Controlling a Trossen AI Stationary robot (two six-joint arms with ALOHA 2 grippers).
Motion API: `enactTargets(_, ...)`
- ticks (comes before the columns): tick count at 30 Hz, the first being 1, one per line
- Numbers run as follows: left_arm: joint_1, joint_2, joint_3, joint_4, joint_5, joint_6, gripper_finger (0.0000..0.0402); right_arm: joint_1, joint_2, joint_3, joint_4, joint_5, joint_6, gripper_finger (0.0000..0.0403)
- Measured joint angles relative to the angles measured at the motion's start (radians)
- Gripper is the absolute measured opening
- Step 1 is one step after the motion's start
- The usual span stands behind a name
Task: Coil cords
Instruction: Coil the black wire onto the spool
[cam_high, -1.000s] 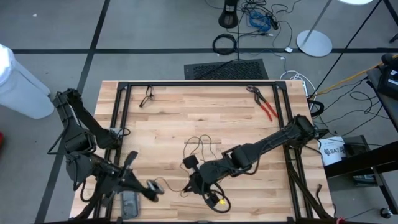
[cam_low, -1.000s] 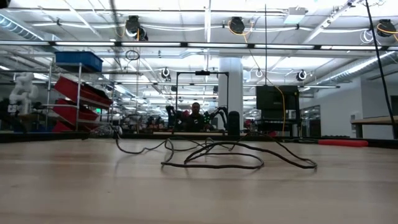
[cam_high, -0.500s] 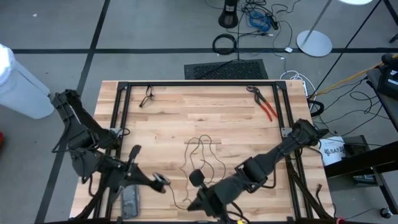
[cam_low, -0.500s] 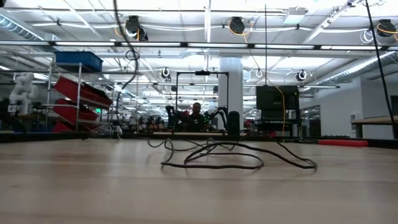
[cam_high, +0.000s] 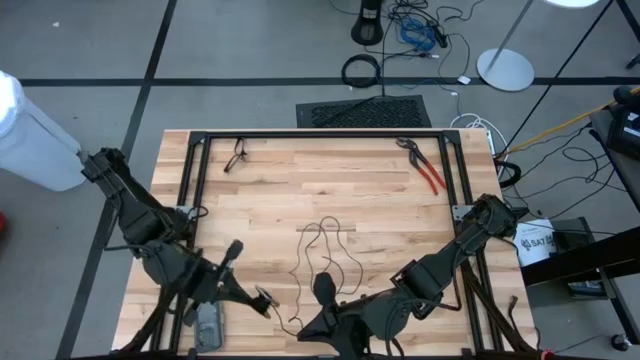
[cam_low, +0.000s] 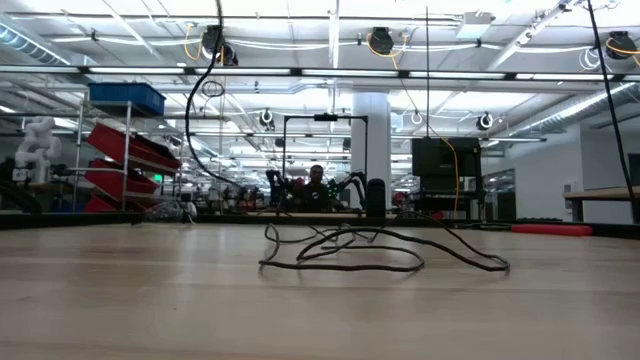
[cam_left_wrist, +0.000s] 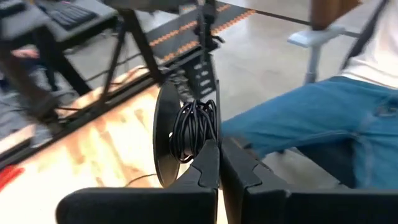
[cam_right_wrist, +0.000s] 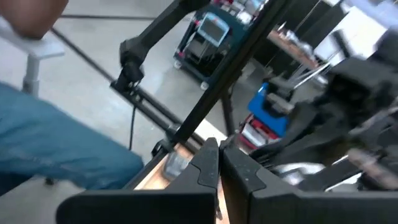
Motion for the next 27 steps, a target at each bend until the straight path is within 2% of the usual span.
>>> enactTargets(12, 0.074, 0.064, 0.000, 0.041, 0.193, 0.009, 0.0002, -0.045, 0.079, 0.000, 0.258, 0.060, -0.182, 0.0000)
enactTargets(18, 0.080, 0.072, 0.000, 0.059, 0.248, 0.033, 0.0002, -0.051, 0.078, -0.001, 0.265, 0.178, -0.212, 0.0000)
enactTargets(27, 0.080, 0.085, 0.000, 0.146, 0.313, 0.087, 0.0002, -0.086, 0.079, -0.001, 0.249, 0.171, -0.141, 0.0000)
